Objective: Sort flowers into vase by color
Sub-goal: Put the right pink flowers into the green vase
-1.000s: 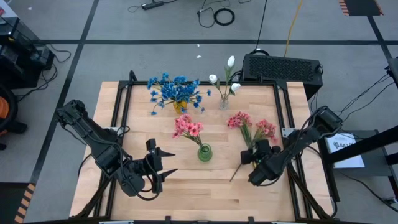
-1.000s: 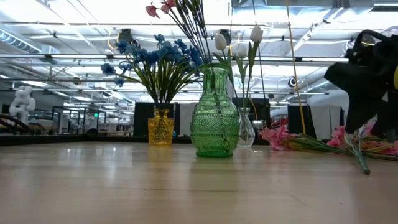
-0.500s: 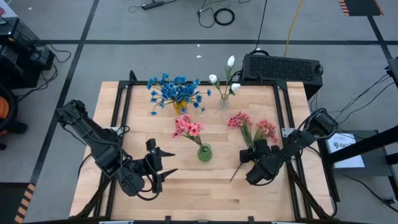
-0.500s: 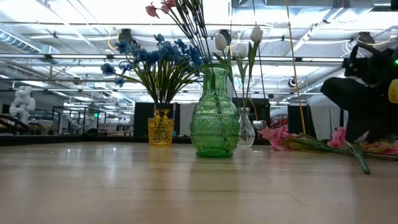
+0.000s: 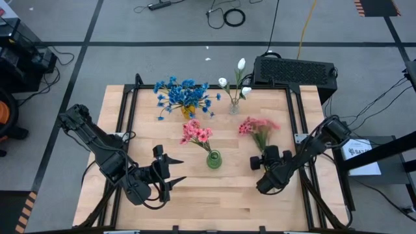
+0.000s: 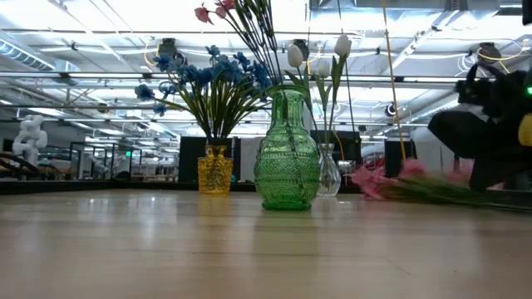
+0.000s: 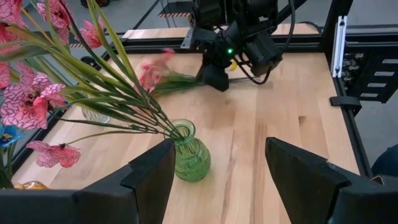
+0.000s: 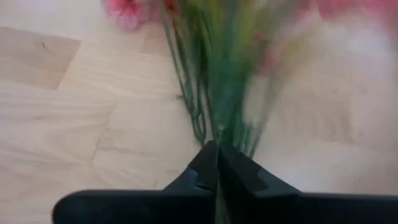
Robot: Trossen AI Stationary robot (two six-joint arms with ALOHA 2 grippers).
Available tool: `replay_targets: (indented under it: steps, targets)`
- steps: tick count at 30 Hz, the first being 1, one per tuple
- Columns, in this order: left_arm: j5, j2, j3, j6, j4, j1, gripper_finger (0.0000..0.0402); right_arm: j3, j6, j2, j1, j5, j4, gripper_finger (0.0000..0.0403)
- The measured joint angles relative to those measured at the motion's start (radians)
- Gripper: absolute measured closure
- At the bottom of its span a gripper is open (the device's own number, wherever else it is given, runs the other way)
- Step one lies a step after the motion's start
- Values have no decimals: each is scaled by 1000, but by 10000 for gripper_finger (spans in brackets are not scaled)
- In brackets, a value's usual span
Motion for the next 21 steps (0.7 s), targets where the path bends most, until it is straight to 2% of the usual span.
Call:
replay_targets:
  steps: [5, 12, 16, 19, 21]
  targets:
    - [-3, 0, 0, 3, 0, 0, 146, 93, -2, -33, 1, 69, -159, 397]
    - [-7, 0, 0, 8, -1, 3, 146, 339, -8, -46, 9, 196, -482, 402]
    - [-6, 0, 0, 3, -5, 3, 146, 424, -68, -48, 17, 107, -513, 396]
    - [-7, 0, 0, 2, -5, 3, 146, 427, -144, -53, 17, -35, -498, 381]
    - [-6, 0, 0, 2, -5, 3, 146, 403, -181, -53, 17, -80, -467, 360]
